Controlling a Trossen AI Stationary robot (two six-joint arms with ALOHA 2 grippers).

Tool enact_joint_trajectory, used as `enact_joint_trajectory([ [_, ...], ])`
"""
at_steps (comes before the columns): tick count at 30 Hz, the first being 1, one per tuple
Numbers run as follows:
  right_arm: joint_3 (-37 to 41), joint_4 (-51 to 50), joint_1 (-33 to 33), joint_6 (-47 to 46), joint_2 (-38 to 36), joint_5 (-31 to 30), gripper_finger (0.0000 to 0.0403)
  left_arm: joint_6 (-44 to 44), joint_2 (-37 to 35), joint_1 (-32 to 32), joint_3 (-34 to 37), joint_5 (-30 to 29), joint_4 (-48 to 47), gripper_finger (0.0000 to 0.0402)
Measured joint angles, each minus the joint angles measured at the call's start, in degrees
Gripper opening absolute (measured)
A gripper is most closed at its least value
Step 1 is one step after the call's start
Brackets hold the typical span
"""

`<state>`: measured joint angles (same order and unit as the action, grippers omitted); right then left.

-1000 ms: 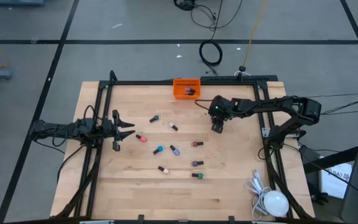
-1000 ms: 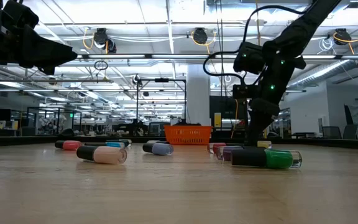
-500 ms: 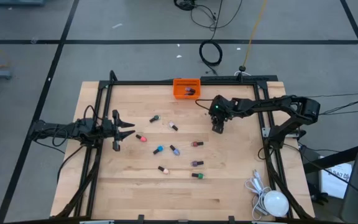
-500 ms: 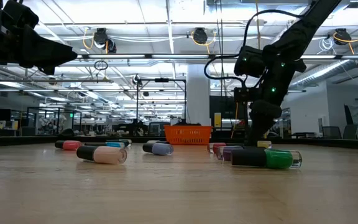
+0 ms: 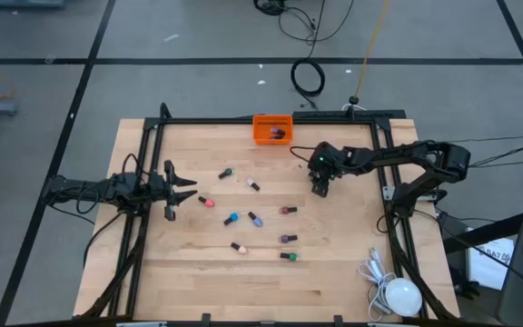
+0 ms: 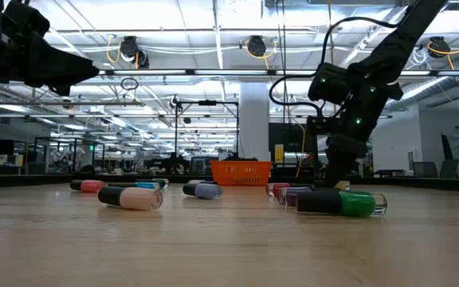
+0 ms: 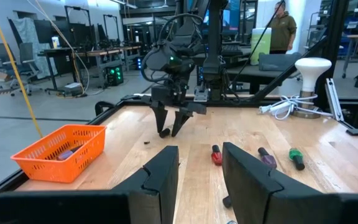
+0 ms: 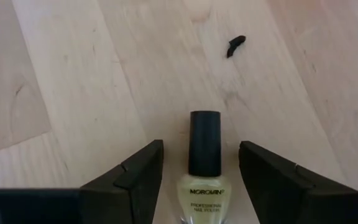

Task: Pick & Place Nail Polish
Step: Put the yellow nail polish bottle into the basket

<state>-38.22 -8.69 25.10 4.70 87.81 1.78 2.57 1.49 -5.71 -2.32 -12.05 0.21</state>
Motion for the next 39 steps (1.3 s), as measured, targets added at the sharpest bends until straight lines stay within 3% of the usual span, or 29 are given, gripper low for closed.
enact_joint_trajectory([
  [5, 1.1, -0.1, 0.0, -0.1, 0.0, -0.1, 0.0190, 0.0, 0.0, 0.0, 0.0, 0.0, 0.0, 0.0124],
  [23, 1.2, 1.3, -0.1, 0.9, 0.2, 0.0, 0.0059, 0.0, 0.0, 0.0, 0.0, 0.0, 0.0, 0.0124],
  [32, 1.2, 1.6, -0.1, 0.5, 0.3, 0.5, 0.0055, 0.0, 0.0, 0.0, 0.0, 0.0, 0.0, 0.0124],
  [39, 1.6, 11.8, -0.8, -2.5, 0.5, 7.1, 0.0055, 0.0, 0.0, 0.0, 0.0, 0.0, 0.0, 0.0124],
])
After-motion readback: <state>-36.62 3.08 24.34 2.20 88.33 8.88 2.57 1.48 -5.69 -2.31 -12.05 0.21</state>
